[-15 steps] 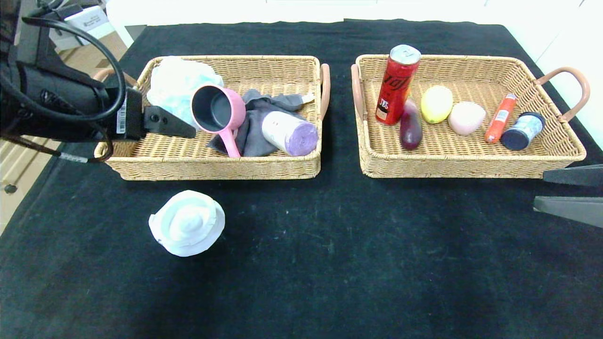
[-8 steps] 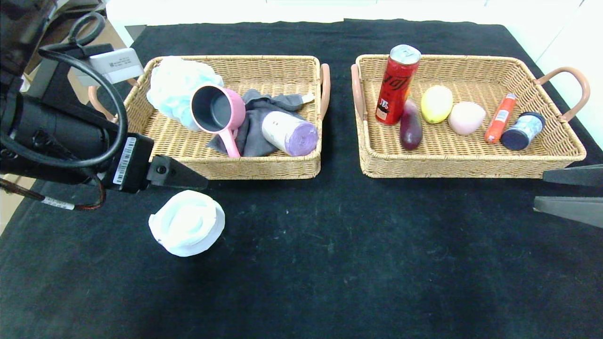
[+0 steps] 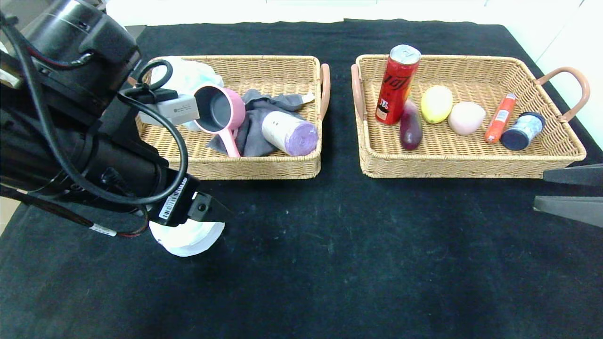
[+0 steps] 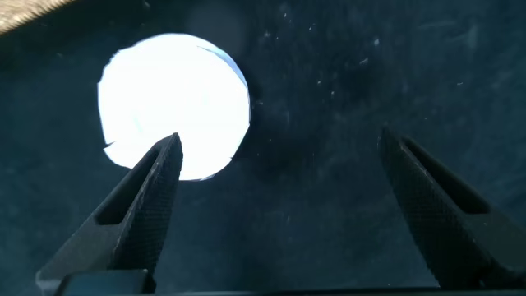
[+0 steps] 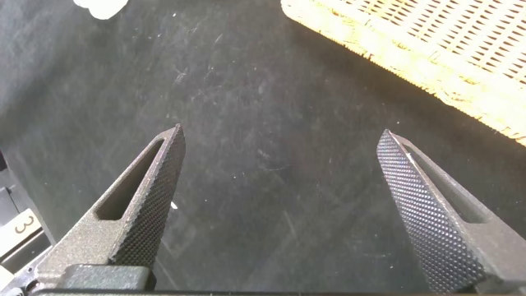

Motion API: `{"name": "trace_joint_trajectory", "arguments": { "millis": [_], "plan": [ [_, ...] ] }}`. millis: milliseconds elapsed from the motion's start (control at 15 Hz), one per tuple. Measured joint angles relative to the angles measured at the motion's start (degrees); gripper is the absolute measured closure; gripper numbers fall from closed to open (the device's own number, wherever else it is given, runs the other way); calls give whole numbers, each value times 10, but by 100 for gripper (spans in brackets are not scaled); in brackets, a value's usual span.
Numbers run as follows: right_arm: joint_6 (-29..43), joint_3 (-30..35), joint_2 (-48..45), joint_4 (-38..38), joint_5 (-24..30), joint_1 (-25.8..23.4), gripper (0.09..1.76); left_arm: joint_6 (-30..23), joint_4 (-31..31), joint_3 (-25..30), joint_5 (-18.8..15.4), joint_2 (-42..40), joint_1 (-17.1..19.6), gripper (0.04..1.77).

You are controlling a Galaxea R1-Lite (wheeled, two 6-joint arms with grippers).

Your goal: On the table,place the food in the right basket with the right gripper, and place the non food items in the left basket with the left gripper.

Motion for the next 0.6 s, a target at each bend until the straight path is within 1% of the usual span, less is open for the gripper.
{"name": "trace_joint_trajectory", "arguments": {
  "millis": [133, 467, 600],
  "plan": [
    [0, 0, 0, 0, 0, 0, 14, -2, 0, 2, 1, 14, -2, 10],
    [0, 0, 0, 0, 0, 0, 14, -23, -5, 12, 4, 52, -3, 10],
    [0, 0, 0, 0, 0, 0, 14, -36, -6, 13, 10, 69, -3, 10]
  ]
}}
